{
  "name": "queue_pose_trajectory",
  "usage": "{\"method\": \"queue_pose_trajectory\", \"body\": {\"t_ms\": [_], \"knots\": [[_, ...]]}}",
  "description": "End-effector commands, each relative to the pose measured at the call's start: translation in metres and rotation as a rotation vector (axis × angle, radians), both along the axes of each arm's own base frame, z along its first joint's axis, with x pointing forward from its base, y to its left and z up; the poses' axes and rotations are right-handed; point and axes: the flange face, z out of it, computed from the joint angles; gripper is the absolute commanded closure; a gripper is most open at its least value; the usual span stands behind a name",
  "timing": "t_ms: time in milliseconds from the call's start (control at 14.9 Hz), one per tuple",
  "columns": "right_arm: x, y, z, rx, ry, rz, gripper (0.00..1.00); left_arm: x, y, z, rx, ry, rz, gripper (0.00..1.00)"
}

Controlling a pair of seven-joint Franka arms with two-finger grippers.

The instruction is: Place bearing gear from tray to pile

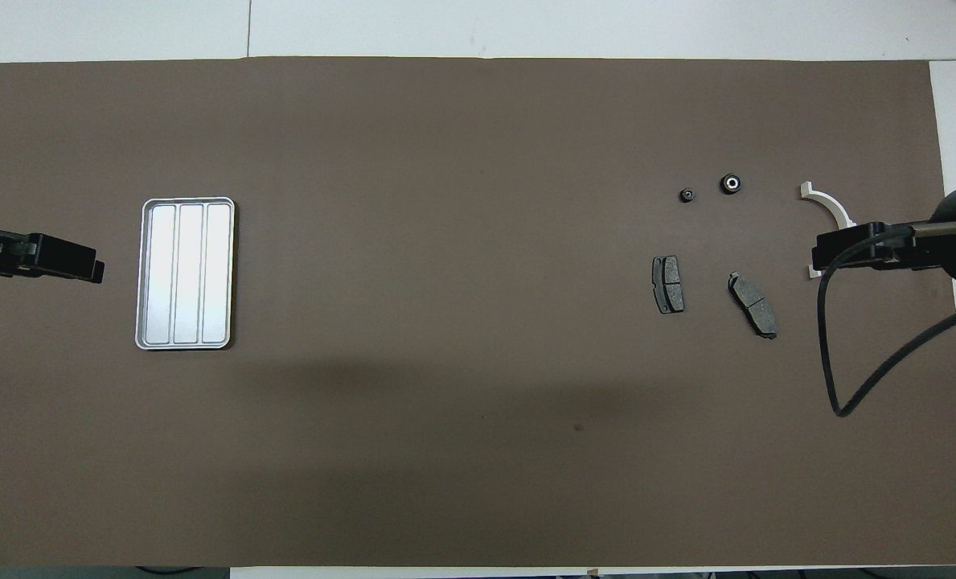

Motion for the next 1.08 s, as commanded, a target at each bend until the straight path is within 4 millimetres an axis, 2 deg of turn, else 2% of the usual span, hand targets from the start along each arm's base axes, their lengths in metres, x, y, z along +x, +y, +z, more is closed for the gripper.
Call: {"method": "queue_pose_trajectory", "body": {"t_ms": [0,269,1008], "knots": [[0.0034,0.0037,0.0048,0.012,-0.020,0.002,0.00,-0.0092,0.0006,-0.0024,0.016,0.001,0.007,0.00],[0.0020,0.0021,0.0073,0.012,-0.025,-0.001,0.00,-0.0179,0.0076,-0.0107,0.015,0.018,0.015,0.00],[0.0000,0.0027,0.0042,0.024,-0.013,-0.007,0.00,-0.0154,0.0092,-0.0094,0.015,0.001,0.024,0.00]]}}
